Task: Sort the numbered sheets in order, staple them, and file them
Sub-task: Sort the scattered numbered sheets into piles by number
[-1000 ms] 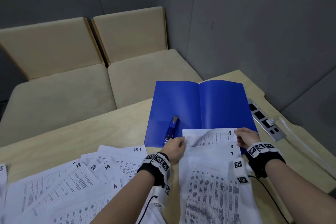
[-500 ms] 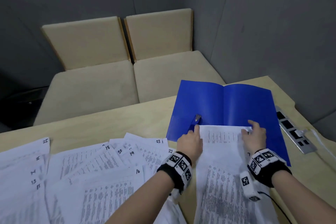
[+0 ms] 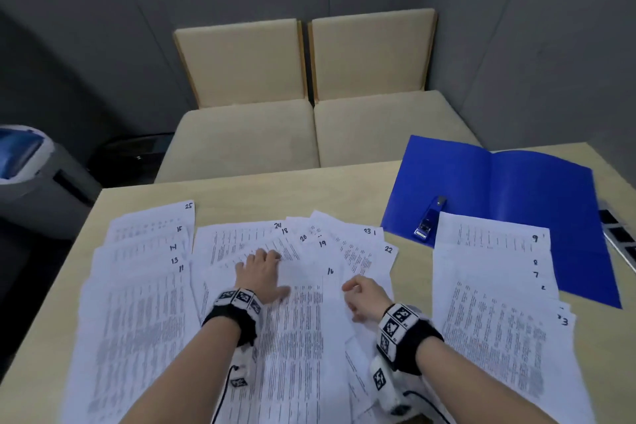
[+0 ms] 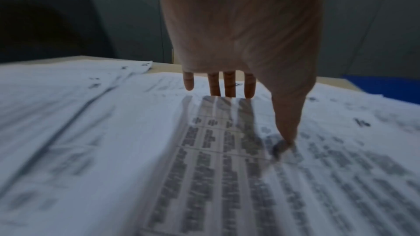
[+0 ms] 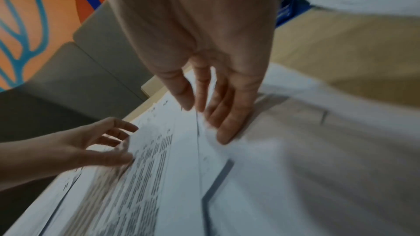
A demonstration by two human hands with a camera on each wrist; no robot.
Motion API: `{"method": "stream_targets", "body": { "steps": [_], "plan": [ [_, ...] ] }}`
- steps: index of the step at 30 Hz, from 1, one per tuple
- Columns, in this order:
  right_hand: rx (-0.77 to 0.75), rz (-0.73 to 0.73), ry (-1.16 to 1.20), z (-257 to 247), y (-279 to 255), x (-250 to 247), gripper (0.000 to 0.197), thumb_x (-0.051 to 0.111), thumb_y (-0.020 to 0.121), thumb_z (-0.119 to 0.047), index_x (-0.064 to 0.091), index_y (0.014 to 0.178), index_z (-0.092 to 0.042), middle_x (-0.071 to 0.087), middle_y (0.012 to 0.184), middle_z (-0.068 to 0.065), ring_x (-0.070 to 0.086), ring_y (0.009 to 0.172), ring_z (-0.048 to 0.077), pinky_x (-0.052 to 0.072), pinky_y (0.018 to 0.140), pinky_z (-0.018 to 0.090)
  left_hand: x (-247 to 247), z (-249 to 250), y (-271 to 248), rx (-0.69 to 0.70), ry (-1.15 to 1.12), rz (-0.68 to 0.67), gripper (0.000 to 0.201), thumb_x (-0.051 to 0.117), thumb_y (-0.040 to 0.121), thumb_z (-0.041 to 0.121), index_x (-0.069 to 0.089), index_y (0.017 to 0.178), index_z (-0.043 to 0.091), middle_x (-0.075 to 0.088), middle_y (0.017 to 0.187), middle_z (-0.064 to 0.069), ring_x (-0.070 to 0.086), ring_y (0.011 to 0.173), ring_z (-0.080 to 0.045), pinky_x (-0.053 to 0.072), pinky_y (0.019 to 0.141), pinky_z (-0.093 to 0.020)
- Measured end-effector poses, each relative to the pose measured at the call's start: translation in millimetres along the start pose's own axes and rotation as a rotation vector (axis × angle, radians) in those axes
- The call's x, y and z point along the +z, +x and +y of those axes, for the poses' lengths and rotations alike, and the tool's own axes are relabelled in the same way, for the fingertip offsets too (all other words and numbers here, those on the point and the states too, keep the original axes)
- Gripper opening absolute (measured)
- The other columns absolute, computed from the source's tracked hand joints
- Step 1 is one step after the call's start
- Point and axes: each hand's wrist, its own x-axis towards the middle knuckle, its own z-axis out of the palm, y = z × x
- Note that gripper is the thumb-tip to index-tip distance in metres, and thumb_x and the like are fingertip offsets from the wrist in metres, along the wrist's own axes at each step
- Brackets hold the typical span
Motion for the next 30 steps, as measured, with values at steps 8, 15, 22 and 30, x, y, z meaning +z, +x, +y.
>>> {"method": "stream_targets", "body": {
  "steps": [8,15,22,30],
  "plan": [
    [-0.010,0.081,-0.211,-1,1,17,0.035,0.064,0.084,-0.023,0.049,0.114,-0.013,0.046,0.106,0.004,0.048,0.089,0.020,0.041,0.059,0.021,7,-30,-16,0.109,-0.106,0.131,0.019,0.060,0.083,0.027,0.058,0.097,0.016,0.058,0.091,0.000,0.049,0.089,-0.020,0.038,0.099,-0.041],
    [-0.127,0.279,-0.291,-18,-4,36,0.044,0.068,0.078,-0.020,0.029,0.060,-0.018,0.029,0.059,-0.002,0.028,0.054,0.013,0.020,0.052,0.029,3,-36,-23,0.306,-0.366,0.231,0.027,0.065,0.085,0.023,0.057,0.062,0.010,0.054,0.059,0.002,0.049,0.060,-0.016,0.034,0.066,-0.022],
    [-0.124,0.306,-0.403,-15,-5,40,0.049,0.064,0.082,-0.015,0.023,0.055,-0.018,0.024,0.053,-0.002,0.026,0.051,0.014,0.019,0.051,0.030,-10,-58,-24,0.177,-0.169,0.089,0.048,0.050,0.083,0.066,0.047,0.066,0.021,0.051,0.060,0.006,0.048,0.058,-0.013,0.037,0.064,-0.024],
    [-0.037,0.217,-0.492,-10,2,21,0.029,0.036,0.095,-0.004,0.026,0.069,-0.013,0.035,0.074,0.005,0.035,0.072,0.020,0.022,0.065,0.032,0,-120,-17,-0.047,-0.709,-0.173,0.030,0.064,0.073,-0.007,0.059,0.080,0.021,0.058,0.078,-0.005,0.057,0.069,-0.015,0.054,0.071,-0.035]
  ]
}}
